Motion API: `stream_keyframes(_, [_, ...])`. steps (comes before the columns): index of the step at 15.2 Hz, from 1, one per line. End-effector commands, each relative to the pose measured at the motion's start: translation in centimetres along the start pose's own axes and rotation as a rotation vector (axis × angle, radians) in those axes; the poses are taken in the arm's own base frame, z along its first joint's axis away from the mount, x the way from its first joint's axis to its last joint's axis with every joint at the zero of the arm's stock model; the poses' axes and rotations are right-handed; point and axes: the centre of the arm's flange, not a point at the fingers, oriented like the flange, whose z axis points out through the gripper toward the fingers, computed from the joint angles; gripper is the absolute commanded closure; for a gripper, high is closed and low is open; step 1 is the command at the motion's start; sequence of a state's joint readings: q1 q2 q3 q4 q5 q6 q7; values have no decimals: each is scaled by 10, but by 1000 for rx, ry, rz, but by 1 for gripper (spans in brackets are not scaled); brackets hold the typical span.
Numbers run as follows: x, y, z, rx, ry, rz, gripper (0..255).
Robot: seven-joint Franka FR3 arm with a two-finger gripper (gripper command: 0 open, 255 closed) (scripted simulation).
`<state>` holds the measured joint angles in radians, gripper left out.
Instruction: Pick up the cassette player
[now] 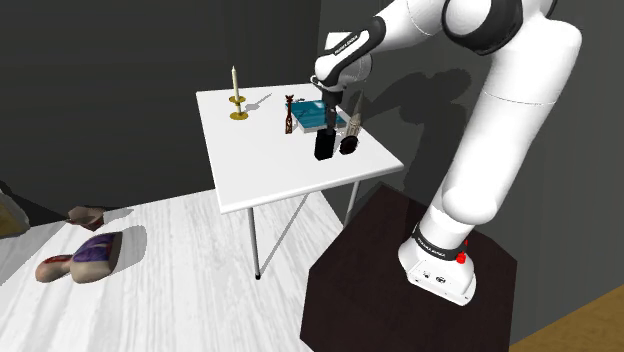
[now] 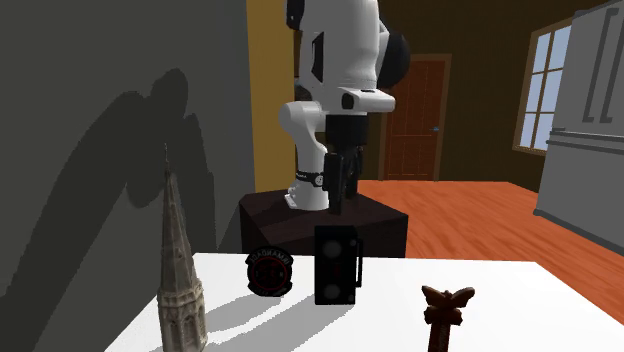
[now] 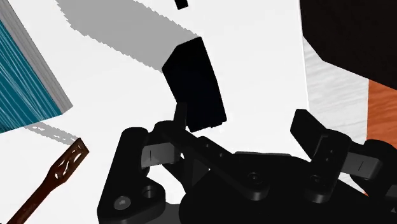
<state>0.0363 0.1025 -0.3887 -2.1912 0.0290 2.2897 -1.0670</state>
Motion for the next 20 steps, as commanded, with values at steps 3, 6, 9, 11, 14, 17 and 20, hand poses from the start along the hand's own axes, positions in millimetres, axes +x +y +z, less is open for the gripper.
stream_keyframes(3, [17, 29, 26, -10, 12, -60, 0])
stream_keyframes(6, [17, 28, 42, -10, 12, -60, 0])
stream_keyframes(9, [17, 28, 58, -10, 12, -60, 0])
stream_keyframes(11, [17, 28, 66, -10, 12, -60, 0])
stream_keyframes(14, [18, 28, 66, -10, 12, -60, 255])
stream_keyframes(17, [18, 28, 66, -10, 12, -60, 255])
stream_keyframes(20, [18, 28, 66, -10, 12, -60, 255])
